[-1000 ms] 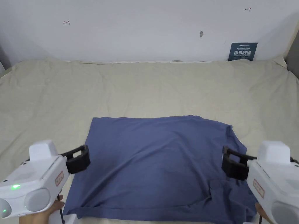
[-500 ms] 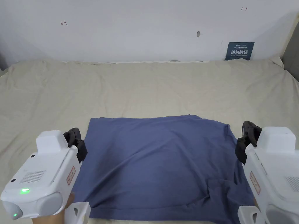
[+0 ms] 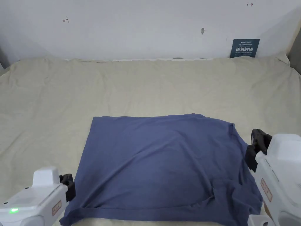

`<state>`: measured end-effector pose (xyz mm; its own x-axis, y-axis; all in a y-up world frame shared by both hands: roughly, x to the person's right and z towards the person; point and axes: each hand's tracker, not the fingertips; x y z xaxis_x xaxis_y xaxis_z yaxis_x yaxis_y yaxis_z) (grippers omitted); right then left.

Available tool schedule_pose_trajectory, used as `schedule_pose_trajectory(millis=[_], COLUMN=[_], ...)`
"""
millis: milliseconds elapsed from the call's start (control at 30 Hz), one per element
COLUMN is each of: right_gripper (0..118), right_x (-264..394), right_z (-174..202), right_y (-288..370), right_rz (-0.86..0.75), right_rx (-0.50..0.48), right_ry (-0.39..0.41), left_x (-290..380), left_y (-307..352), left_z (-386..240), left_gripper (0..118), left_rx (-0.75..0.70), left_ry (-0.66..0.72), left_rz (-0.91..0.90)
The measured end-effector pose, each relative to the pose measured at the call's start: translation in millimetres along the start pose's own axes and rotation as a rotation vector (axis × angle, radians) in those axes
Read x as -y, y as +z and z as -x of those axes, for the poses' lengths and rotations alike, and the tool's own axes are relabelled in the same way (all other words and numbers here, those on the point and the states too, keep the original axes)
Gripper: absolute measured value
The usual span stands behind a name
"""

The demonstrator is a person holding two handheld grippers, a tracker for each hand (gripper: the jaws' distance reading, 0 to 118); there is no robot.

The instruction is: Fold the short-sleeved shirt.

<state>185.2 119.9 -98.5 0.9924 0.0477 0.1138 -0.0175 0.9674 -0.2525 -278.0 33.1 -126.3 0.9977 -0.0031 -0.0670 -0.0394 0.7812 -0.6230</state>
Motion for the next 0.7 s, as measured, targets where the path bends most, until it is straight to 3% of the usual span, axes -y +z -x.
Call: schedule_pose_trajectory(millis=[33,67,100,133,167,200,233,267,367,433,467,500,533,567,600,700], right_gripper=[2,2,2,2,2,2,2,2,2,2,2,2,2,2,2,7], right_x=[2,4,5,6,8,9,11,13,18,21,22,24,26,28,30,41], right_z=[0,0,0,0,-1,-1,-1,-2,-5,-7,-9,-10,-12,-14,-15,-23], right_y=[0,-1,-1,-1,-2,-1,-1,0,0,1,1,1,2,2,2,0], right_rz=[0.005,0.01,0.016,0.024,0.029,0.033,0.035,0.04,0.061,0.073,0.081,0.085,0.092,0.101,0.111,0.168], right_rx=[0.002,0.004,0.005,0.004,0.003,0.004,0.005,0.006,0.011,0.016,0.02,0.024,0.028,0.032,0.034,0.034], right_ry=[0.003,0.004,0.003,0.0,-0.005,-0.007,-0.006,-0.004,-0.007,-0.008,-0.007,-0.007,-0.007,-0.008,-0.011,-0.015], left_x=[7,16,21,29,35,42,48,55,67,72,75,77,79,81,82,80], left_y=[-3,-7,-10,-16,-23,-30,-38,-42,-55,-60,-60,-59,-57,-57,-57,-56], left_z=[3,7,8,9,9,9,8,6,4,3,3,2,0,-1,-4,-8], left_gripper=[18,40,40,48,68,101,117,118,104,83,69,42,24,12,6,4], left_rx=[0.021,0.025,0.023,0.015,-0.005,-0.038,-0.071,-0.089,-0.071,-0.054,-0.043,-0.026,0.007,0.027,0.02,0.007], left_ry=[0.008,0.006,0.009,0.009,0.003,-0.004,-0.02,-0.04,-0.063,-0.081,-0.077,-0.075,-0.061,-0.06,-0.068,-0.099], left_rz=[0.027,0.062,0.073,0.107,0.159,0.197,0.227,0.233,0.242,0.274,0.267,0.261,0.246,0.247,0.249,0.24])
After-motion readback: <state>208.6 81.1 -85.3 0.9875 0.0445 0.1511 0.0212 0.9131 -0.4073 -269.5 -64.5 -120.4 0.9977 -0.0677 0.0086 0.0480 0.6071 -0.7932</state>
